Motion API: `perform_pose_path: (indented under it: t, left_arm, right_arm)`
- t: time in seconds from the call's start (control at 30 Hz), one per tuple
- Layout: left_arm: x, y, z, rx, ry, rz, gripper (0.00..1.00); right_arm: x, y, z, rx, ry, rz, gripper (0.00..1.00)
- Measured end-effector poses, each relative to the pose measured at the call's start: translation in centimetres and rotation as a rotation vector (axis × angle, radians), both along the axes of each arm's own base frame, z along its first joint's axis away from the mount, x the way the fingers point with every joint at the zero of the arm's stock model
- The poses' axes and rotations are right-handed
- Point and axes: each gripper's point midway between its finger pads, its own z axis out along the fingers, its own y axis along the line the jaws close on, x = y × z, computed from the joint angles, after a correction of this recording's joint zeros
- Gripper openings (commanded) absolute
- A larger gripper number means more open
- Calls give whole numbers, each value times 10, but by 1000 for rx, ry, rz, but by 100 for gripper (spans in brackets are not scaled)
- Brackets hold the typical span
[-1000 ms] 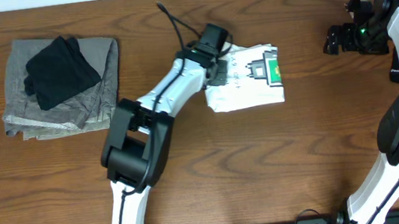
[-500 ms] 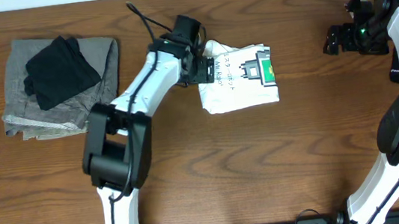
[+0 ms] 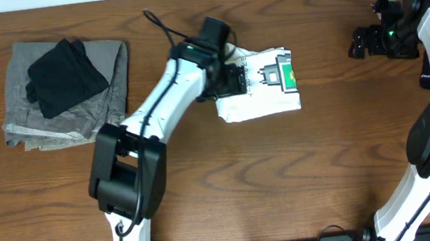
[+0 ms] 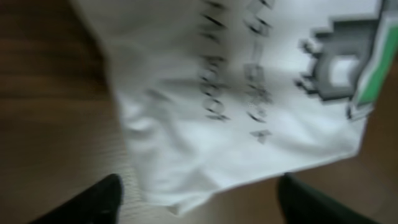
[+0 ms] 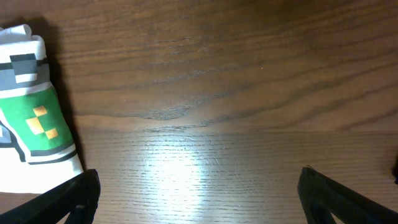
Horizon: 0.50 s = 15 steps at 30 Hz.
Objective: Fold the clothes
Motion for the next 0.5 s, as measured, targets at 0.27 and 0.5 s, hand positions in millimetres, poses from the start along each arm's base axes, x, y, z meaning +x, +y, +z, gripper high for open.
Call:
perform_pose_path:
  t: [0.27, 0.5]
  left_arm:
    - [-43, -27, -6, 26, 88, -59, 32]
    - [-54, -18, -28, 69, 111, -51, 30]
  right_arm:
    - [0, 0, 0, 0, 0, 0, 99]
    - [0, 0, 0, 0, 0, 0, 99]
